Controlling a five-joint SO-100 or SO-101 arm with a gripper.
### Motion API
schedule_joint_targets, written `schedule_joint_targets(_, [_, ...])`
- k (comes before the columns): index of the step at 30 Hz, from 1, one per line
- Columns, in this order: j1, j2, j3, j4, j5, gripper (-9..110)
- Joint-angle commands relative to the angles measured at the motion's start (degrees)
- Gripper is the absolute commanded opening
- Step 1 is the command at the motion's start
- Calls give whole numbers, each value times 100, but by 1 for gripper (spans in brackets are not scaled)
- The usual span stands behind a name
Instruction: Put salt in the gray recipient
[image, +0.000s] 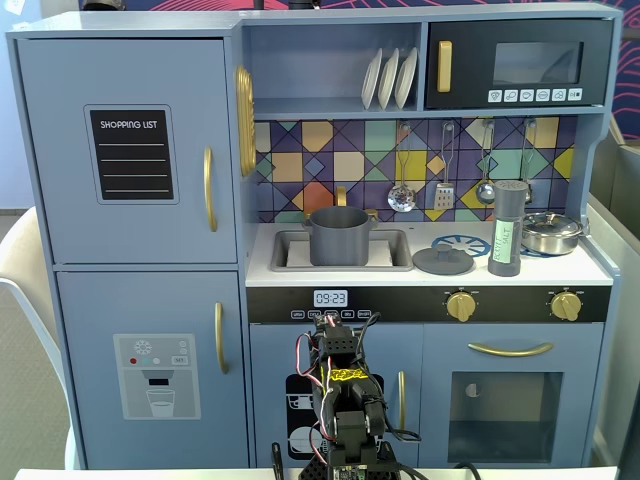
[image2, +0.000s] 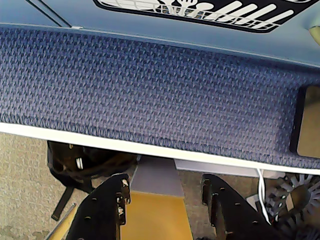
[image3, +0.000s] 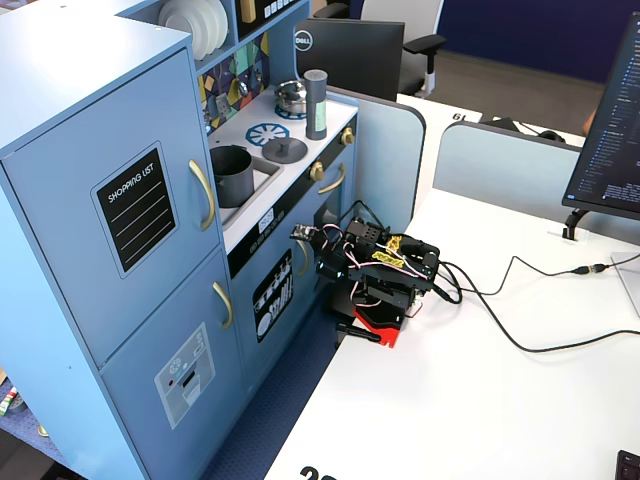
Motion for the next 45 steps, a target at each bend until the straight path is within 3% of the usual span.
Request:
schedule_joint_targets(1, [615,18,-35,26,0,0])
schedule_joint_targets(9, [562,26,-26,-9,26,0])
schedule_joint_targets(15, [1380,-615,-1239,-1187,-457,0])
schedule_joint_targets(19, [2399,-1415,-2751,-879,-536,0])
schedule_joint_targets(23, [3938,-1459,-3252,-1028,-853,0])
schedule_joint_targets(28, [5124,-984,-3094,-2760,-360,0])
schedule_joint_targets(32, [5098,-976,-3094,-4676,-114,1])
schedule_joint_targets(36, [5168,-1494,-3243,-5730,-79,6])
schedule_joint_targets(40, [5326,-2338,-3217,-7014,334,22])
schedule_joint_targets(45, [5537,-3384,-3560,-7567,519,29])
